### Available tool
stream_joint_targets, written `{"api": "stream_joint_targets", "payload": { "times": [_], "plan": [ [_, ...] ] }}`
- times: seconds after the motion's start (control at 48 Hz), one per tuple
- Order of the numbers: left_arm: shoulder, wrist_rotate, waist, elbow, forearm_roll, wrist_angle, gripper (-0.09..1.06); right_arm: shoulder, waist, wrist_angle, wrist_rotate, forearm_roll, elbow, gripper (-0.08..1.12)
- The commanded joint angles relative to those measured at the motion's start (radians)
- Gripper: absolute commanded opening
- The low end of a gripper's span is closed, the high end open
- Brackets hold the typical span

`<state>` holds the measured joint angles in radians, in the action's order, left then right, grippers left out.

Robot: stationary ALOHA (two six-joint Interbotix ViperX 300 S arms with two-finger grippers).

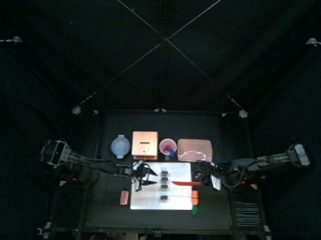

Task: Place sushi on board then cut the sushi with the knife then place the pieces on the plate
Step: Place the 4 sushi pieces on the plate

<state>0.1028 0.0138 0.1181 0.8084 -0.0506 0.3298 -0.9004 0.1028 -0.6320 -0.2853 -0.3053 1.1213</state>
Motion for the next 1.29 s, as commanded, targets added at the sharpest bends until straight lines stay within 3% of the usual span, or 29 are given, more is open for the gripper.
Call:
{"api": "stream_joint_targets", "payload": {
  "times": [0.021, 0.375, 0.688, 0.875, 1.062, 1.292],
  "plan": [
    [0.011, 0.000, -0.011, -0.011, -0.003, 0.012, 0.79, -0.018, -0.005, -0.018, -0.051, 0.035, 0.008, 0.44],
    [0.008, -0.002, -0.026, -0.002, -0.008, 0.012, 0.79, -0.017, -0.008, -0.040, -0.124, 0.101, 0.018, 0.62],
    [0.006, 0.003, -0.035, 0.006, -0.012, 0.015, 0.79, -0.021, -0.035, -0.089, -0.121, 0.120, -0.018, 0.64],
    [0.006, 0.002, -0.054, 0.017, -0.012, 0.029, 0.79, 0.043, -0.077, 0.058, -0.127, 0.222, -0.058, 0.64],
    [0.008, 0.005, -0.074, 0.071, 0.002, 0.037, 0.79, 0.169, -0.126, 0.193, -0.115, 0.304, -0.124, 0.64],
    [0.017, 0.006, -0.091, 0.106, 0.014, 0.038, 0.79, 0.305, -0.133, 0.357, -0.126, 0.356, -0.176, 0.64]
  ]
}}
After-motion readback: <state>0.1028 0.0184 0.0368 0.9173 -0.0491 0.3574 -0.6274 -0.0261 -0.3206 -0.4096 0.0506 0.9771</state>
